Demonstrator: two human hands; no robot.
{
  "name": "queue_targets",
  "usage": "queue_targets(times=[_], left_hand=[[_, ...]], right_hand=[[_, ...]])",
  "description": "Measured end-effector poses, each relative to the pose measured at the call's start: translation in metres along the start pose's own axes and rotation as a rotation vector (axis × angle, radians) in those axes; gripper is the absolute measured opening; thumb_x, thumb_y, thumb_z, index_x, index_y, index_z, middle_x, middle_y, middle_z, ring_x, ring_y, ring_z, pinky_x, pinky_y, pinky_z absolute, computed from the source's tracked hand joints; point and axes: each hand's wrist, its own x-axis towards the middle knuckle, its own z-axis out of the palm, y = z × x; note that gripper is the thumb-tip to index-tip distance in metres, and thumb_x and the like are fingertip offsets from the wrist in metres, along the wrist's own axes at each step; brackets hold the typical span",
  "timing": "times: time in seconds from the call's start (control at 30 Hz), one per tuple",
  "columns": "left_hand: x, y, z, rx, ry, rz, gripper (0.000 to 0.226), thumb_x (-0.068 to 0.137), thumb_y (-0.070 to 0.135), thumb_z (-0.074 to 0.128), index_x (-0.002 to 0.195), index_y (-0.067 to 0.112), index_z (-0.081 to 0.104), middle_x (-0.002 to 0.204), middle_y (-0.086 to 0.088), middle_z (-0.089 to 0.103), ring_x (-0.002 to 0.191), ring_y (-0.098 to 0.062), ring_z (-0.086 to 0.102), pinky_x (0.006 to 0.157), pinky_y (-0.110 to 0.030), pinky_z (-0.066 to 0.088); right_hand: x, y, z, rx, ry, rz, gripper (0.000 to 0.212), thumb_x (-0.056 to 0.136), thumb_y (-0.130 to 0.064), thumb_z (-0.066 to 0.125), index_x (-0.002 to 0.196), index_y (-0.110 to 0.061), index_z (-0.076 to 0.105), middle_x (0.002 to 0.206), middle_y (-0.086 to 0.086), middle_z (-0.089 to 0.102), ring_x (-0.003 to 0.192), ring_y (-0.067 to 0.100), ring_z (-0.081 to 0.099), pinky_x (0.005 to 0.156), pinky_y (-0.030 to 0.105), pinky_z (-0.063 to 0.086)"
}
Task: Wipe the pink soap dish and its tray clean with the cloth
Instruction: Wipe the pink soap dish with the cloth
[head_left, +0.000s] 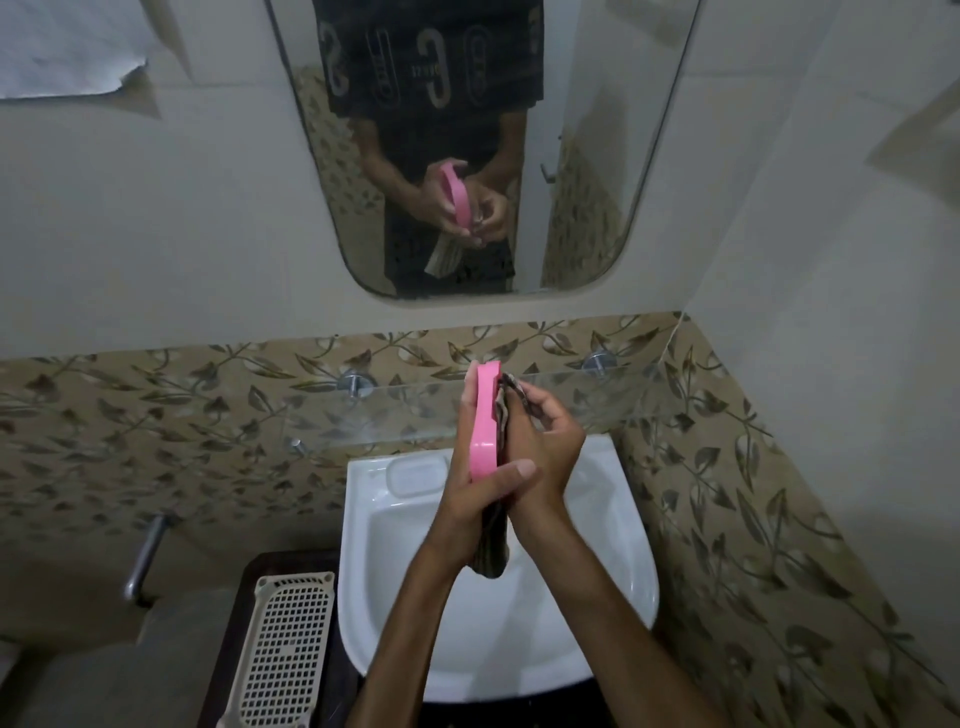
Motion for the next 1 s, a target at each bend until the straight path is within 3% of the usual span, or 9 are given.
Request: queue_targets(times=[0.13,0.23,0.33,0.5,0.6,0.67,0.77,0.9,1.0], left_hand=[[0.006,0.020,-0.003,-0.414,0.158,0.090,0.066,0.071,0.023,0.072,0.133,0.004,0.056,0.109,-0.014,0.074,0.096,-0.026,0.071,0.076,-0.037,0.060],[0.013,0.035,-0.017,-0.611,0.212,0.108,0.072,0.077,0.031,0.068,0.139,-0.001,0.052,0.121,-0.025,0.060,0.111,-0.040,0.057,0.097,-0.050,0.049],[0.016,0.037,-0.022,-0.592,0.233,0.104,0.079,0.075,0.029,0.066,0.144,-0.006,0.047,0.125,-0.028,0.057,0.114,-0.042,0.053,0.101,-0.050,0.043],[0.017,0.042,-0.031,-0.568,0.207,0.134,0.057,0.073,0.029,0.064,0.123,0.004,0.066,0.112,-0.021,0.072,0.102,-0.037,0.069,0.083,-0.041,0.059],[0.015,0.048,-0.023,-0.548,0.204,0.081,0.087,0.061,0.025,0.074,0.141,-0.002,0.051,0.124,-0.027,0.059,0.112,-0.040,0.056,0.088,-0.045,0.050],[0.018,0.046,-0.018,-0.535,0.218,0.074,0.083,0.062,0.019,0.071,0.140,-0.002,0.051,0.121,-0.027,0.058,0.110,-0.040,0.055,0.091,-0.046,0.048],[0.022,0.041,-0.019,-0.554,0.259,0.043,0.069,0.075,0.018,0.055,0.140,-0.005,0.049,0.117,-0.027,0.060,0.107,-0.041,0.059,0.099,-0.048,0.046],[0.021,0.041,-0.021,-0.555,0.220,0.059,0.053,0.078,0.019,0.050,0.128,0.003,0.055,0.101,-0.019,0.069,0.090,-0.030,0.065,0.081,-0.039,0.051],[0.021,0.041,-0.027,-0.509,0.246,0.049,0.051,0.080,0.022,0.051,0.128,0.004,0.052,0.097,-0.018,0.067,0.089,-0.031,0.064,0.080,-0.040,0.051]], right_hand=[[0.002,-0.007,-0.009,-0.092,-0.152,-0.082,0.015,0.094,-0.008,0.074,0.101,-0.021,0.079,0.099,0.000,0.080,0.094,0.015,0.077,0.079,0.028,0.064],[0.005,-0.013,-0.022,-0.458,-0.296,-0.601,0.017,0.091,-0.012,0.078,0.107,-0.015,0.079,0.107,-0.004,0.072,0.095,0.003,0.069,0.084,0.014,0.057],[0.014,-0.016,-0.027,-0.645,-0.446,-0.885,0.020,0.090,-0.012,0.078,0.109,-0.008,0.077,0.109,0.004,0.070,0.096,0.011,0.066,0.086,0.021,0.057],[0.011,-0.016,-0.037,-0.593,-0.776,-0.924,0.030,0.087,-0.014,0.079,0.116,-0.007,0.075,0.112,0.005,0.071,0.099,0.010,0.067,0.088,0.021,0.058],[0.029,-0.019,-0.039,-0.588,-0.616,-0.933,0.026,0.086,0.002,0.079,0.111,-0.003,0.078,0.109,0.011,0.077,0.097,0.018,0.072,0.089,0.033,0.062],[0.028,-0.019,-0.034,-0.565,-0.480,-0.838,0.023,0.087,0.001,0.079,0.109,-0.004,0.080,0.104,0.009,0.077,0.092,0.016,0.072,0.085,0.036,0.063],[0.007,-0.012,-0.026,-0.499,-0.558,-0.879,0.021,0.086,0.000,0.077,0.106,-0.006,0.079,0.097,0.005,0.072,0.084,0.011,0.067,0.073,0.028,0.061],[0.021,-0.016,-0.024,-0.477,-0.439,-0.706,0.021,0.085,0.002,0.080,0.103,-0.008,0.082,0.098,0.005,0.075,0.087,0.014,0.071,0.076,0.035,0.062],[0.003,-0.013,-0.022,-0.472,-0.650,-0.866,0.022,0.084,0.002,0.078,0.102,-0.009,0.082,0.101,0.003,0.078,0.093,0.010,0.072,0.083,0.027,0.061]])
